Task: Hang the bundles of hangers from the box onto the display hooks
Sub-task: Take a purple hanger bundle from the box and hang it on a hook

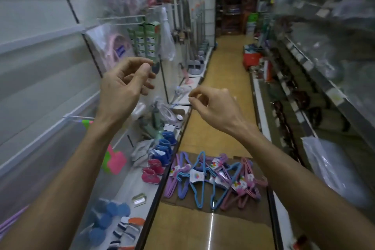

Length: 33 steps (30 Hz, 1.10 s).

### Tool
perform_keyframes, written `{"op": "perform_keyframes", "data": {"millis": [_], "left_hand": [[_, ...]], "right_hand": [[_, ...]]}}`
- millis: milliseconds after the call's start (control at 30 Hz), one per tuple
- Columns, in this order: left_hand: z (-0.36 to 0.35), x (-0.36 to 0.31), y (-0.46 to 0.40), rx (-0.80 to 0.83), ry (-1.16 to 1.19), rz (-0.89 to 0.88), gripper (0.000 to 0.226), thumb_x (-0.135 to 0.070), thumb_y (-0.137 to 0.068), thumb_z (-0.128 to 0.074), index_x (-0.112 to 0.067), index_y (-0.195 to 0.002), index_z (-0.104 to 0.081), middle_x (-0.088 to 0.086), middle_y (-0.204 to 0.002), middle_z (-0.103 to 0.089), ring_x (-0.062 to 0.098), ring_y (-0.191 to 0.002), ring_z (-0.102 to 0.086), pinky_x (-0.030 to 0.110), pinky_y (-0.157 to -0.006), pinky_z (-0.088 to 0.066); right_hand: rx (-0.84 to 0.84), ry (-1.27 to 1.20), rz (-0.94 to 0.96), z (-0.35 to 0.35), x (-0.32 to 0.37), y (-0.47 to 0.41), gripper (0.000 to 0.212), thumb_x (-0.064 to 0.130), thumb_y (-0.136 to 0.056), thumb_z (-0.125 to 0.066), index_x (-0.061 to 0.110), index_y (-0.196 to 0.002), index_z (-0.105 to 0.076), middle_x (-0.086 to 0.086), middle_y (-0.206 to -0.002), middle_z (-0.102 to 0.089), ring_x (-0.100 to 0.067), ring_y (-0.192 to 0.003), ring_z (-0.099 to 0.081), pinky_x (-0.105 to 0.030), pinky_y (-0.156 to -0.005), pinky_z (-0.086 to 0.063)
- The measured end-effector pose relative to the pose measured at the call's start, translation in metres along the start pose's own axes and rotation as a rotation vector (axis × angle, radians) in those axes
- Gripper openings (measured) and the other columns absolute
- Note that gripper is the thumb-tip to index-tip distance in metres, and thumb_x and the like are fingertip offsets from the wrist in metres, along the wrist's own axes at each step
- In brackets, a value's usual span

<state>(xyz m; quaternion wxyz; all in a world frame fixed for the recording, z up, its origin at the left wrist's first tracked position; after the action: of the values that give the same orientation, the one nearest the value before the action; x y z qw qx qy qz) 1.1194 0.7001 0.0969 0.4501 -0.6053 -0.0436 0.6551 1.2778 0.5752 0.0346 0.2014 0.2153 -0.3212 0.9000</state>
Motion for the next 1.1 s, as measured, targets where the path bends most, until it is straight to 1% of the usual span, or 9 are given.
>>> {"op": "perform_keyframes", "data": {"millis": [133, 233, 400, 533, 633, 767, 933, 1033, 1100], "left_hand": [[-0.052, 0.046, 0.001, 0.113, 0.083, 0.059, 0.015, -0.017, -0.098, -0.055, -0.01, -0.106, -0.066, 0.002, -0.082, -0.068, 0.018, -0.068, -0.066, 0.025, -0.058, -0.052], [-0.098, 0.083, 0.01, 0.19, 0.153, 0.133, 0.012, -0.016, -0.098, -0.055, -0.015, -0.103, -0.066, 0.003, -0.082, -0.068, 0.017, -0.067, -0.065, 0.021, -0.057, -0.051], [-0.186, 0.157, 0.026, 0.29, 0.218, 0.232, 0.017, -0.016, -0.098, -0.055, -0.007, -0.108, -0.065, 0.013, -0.088, -0.068, 0.02, -0.07, -0.065, 0.031, -0.059, -0.052], [-0.261, 0.229, 0.047, 0.35, 0.223, 0.299, 0.018, -0.016, -0.098, -0.055, -0.008, -0.11, -0.065, 0.007, -0.086, -0.068, 0.019, -0.07, -0.065, 0.029, -0.058, -0.053], [-0.313, 0.292, 0.063, 0.37, 0.214, 0.347, 0.016, -0.019, -0.098, -0.056, -0.012, -0.108, -0.066, 0.0, -0.082, -0.069, 0.018, -0.07, -0.066, 0.025, -0.056, -0.053], [-0.368, 0.376, 0.09, 0.394, 0.195, 0.399, 0.017, -0.021, -0.097, -0.056, -0.015, -0.109, -0.066, 0.001, -0.083, -0.069, 0.02, -0.072, -0.068, 0.028, -0.057, -0.054], [-0.419, 0.476, 0.139, 0.377, 0.206, 0.473, 0.016, -0.016, -0.097, -0.055, -0.015, -0.108, -0.067, 0.001, -0.082, -0.07, 0.015, -0.069, -0.067, 0.023, -0.059, -0.055], [-0.447, 0.539, 0.174, 0.38, 0.182, 0.487, 0.015, -0.017, -0.097, -0.056, -0.019, -0.106, -0.068, -0.002, -0.08, -0.072, 0.012, -0.069, -0.067, 0.03, -0.063, -0.055], [-0.464, 0.58, 0.2, 0.378, 0.177, 0.511, 0.014, -0.018, -0.097, -0.057, -0.021, -0.104, -0.069, -0.001, -0.081, -0.072, 0.012, -0.07, -0.068, 0.031, -0.065, -0.055]], "right_hand": [[-0.023, 0.043, -0.145, -0.012, -0.064, 0.018, 0.024, 0.045, -0.091, -0.053, 0.031, -0.104, -0.067, 0.015, -0.079, -0.07, -0.01, -0.078, -0.067, -0.042, -0.071, -0.056], [-0.024, 0.084, -0.252, -0.02, -0.116, 0.036, 0.022, 0.043, -0.092, -0.054, 0.032, -0.107, -0.066, 0.013, -0.08, -0.071, -0.009, -0.078, -0.067, -0.041, -0.07, -0.058], [-0.037, 0.149, -0.39, -0.039, -0.21, 0.056, 0.022, 0.037, -0.095, -0.054, 0.029, -0.111, -0.065, 0.011, -0.087, -0.072, -0.012, -0.08, -0.068, -0.04, -0.069, -0.058], [-0.025, 0.198, -0.461, -0.073, -0.295, 0.062, 0.023, 0.035, -0.096, -0.054, 0.027, -0.115, -0.065, 0.009, -0.094, -0.073, -0.013, -0.084, -0.068, -0.039, -0.078, -0.055], [-0.009, 0.201, -0.48, -0.107, -0.361, 0.064, 0.024, 0.033, -0.097, -0.053, 0.025, -0.117, -0.064, 0.007, -0.097, -0.073, -0.014, -0.086, -0.069, -0.039, -0.08, -0.055], [0.011, 0.205, -0.506, -0.161, -0.445, 0.076, 0.024, 0.032, -0.097, -0.052, 0.026, -0.119, -0.063, 0.007, -0.099, -0.073, -0.015, -0.087, -0.069, -0.043, -0.078, -0.057], [0.058, 0.227, -0.524, -0.243, -0.537, 0.103, 0.025, 0.033, -0.097, -0.051, 0.027, -0.119, -0.062, 0.007, -0.1, -0.073, -0.016, -0.088, -0.068, -0.046, -0.08, -0.056], [0.08, 0.24, -0.527, -0.291, -0.584, 0.125, 0.025, 0.032, -0.097, -0.05, 0.026, -0.119, -0.062, 0.005, -0.102, -0.073, -0.018, -0.088, -0.068, -0.046, -0.079, -0.056], [0.096, 0.24, -0.515, -0.322, -0.611, 0.138, 0.025, 0.031, -0.097, -0.05, 0.024, -0.119, -0.062, 0.003, -0.102, -0.073, -0.018, -0.087, -0.069, -0.044, -0.076, -0.058]]}}
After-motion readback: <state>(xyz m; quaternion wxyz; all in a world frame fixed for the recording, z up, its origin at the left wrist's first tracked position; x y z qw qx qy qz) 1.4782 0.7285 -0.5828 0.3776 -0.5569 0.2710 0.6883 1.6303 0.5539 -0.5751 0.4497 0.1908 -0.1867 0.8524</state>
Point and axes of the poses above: each hand's wrist, its own y-axis away from the middle knuckle, its own z-axis out of the back of the hand, x = y × z, the point moved 9 cm from there along -y, towards the middle knuckle
